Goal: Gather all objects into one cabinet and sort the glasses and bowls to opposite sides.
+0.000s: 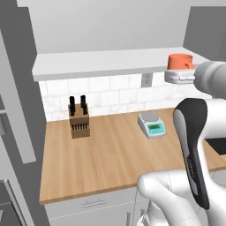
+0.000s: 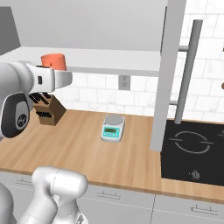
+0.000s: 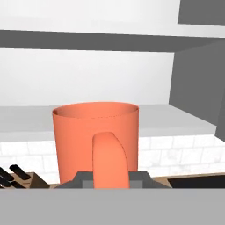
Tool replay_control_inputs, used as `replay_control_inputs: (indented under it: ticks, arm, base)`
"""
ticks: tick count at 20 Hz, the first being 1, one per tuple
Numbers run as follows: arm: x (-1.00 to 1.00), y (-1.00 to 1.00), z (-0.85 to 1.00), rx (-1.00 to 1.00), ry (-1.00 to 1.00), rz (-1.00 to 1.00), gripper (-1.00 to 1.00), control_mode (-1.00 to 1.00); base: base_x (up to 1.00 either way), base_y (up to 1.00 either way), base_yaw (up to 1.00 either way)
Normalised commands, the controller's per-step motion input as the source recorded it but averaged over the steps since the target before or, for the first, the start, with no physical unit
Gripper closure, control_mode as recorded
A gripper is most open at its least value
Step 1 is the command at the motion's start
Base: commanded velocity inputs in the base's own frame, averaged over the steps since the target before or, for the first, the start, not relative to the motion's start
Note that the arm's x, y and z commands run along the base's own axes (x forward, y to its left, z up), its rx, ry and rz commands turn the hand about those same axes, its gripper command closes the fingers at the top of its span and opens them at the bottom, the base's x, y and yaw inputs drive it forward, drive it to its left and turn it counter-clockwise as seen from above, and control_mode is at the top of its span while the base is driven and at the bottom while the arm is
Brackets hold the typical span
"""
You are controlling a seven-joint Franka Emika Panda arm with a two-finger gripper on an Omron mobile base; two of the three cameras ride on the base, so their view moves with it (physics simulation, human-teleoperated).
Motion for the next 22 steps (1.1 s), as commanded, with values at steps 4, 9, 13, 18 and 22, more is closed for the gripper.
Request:
replay_control_inputs:
  ticks: [4,9,13,18,22]
  arm:
    - [-0.02,0.00,0.00,0.00,0.00,0.00,1.00,1.00]
    - [0.00,0.00,0.00,0.00,0.00,0.00,1.00,1.00]
    - [0.00,0.00,0.00,0.00,0.00,0.00,1.00,1.00]
    - [0.00,0.00,0.00,0.00,0.00,0.00,1.00,1.00]
    - [0.00,0.00,0.00,0.00,0.00,0.00,1.00,1.00]
  base:
    - [-0.10,-0.02,0.00]
    - [-0.84,-0.06,-0.01]
    - [-0.85,-0.03,-0.23]
    - [-0.55,-0.05,-0.61]
    - [-0.48,0.00,-0.79]
